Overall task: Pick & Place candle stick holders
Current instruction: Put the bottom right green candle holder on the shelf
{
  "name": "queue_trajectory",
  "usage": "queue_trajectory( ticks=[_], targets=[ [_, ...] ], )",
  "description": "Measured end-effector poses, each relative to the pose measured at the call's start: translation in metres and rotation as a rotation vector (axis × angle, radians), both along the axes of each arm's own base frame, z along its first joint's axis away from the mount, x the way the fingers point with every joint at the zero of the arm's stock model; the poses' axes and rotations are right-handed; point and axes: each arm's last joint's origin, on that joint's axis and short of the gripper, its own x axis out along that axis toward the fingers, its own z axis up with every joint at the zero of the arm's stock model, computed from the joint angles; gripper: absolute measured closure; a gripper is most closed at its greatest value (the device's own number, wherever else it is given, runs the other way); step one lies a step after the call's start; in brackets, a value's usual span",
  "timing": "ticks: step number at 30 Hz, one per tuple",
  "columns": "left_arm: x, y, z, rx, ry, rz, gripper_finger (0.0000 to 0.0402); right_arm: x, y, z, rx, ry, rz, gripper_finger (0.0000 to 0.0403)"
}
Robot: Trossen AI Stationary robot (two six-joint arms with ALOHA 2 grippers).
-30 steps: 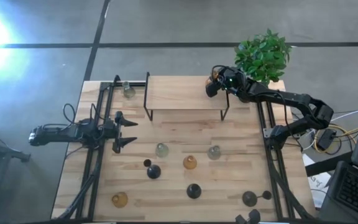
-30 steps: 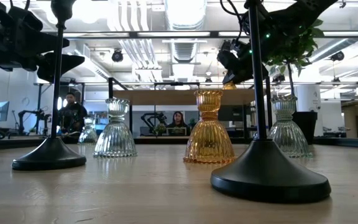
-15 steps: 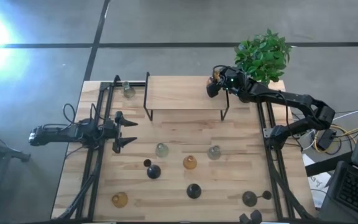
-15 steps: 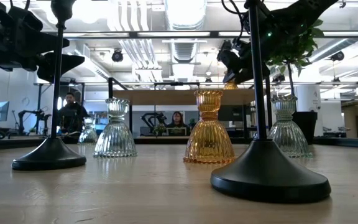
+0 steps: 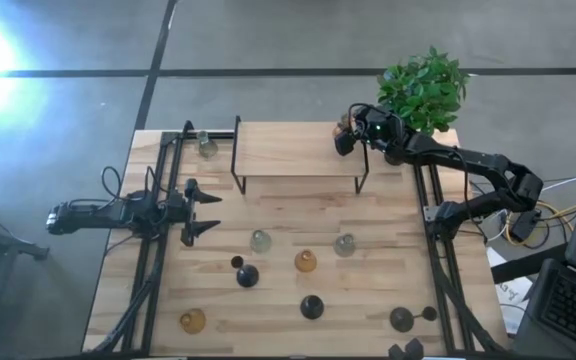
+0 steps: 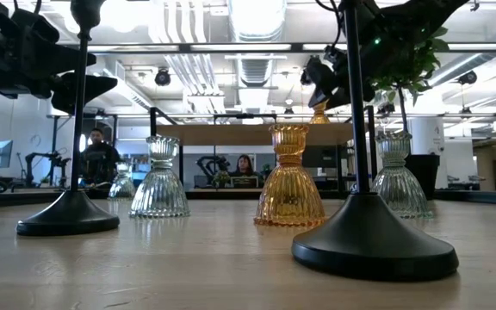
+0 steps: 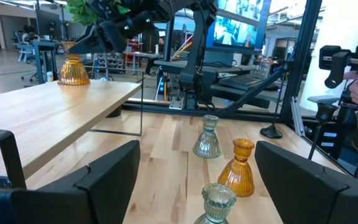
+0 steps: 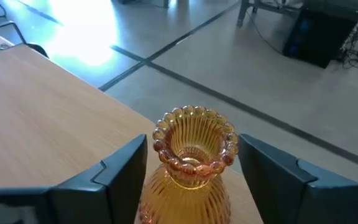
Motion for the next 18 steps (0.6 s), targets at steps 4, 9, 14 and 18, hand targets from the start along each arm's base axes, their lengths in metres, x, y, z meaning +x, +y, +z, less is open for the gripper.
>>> queue_trajectory(
  ticks=[4, 9, 14, 18],
  targets=[
    [0.0, 0.0, 0.0, 0.0, 0.0, 0.0, 0.0078, 0.0, 0.001, 0.0, 0.016, -0.01, 0.014, 0.0135],
    [0.0, 0.0, 0.0, 0.0, 0.0, 0.0, 0.0078, -0.005, 0.005, 0.008, 0.012, -0.027, 0.017, 0.0119],
    [0.0, 0.0, 0.0, 0.0, 0.0, 0.0, 0.0078, -0.015, 0.012, 0.013, 0.049, -0.025, 0.004, 0.0111],
    [0.0, 0.0, 0.0, 0.0, 0.0, 0.0, 0.0078, -0.024, 0.021, 0.02, 0.096, -0.055, -0.008, 0.0106]
  ],
)
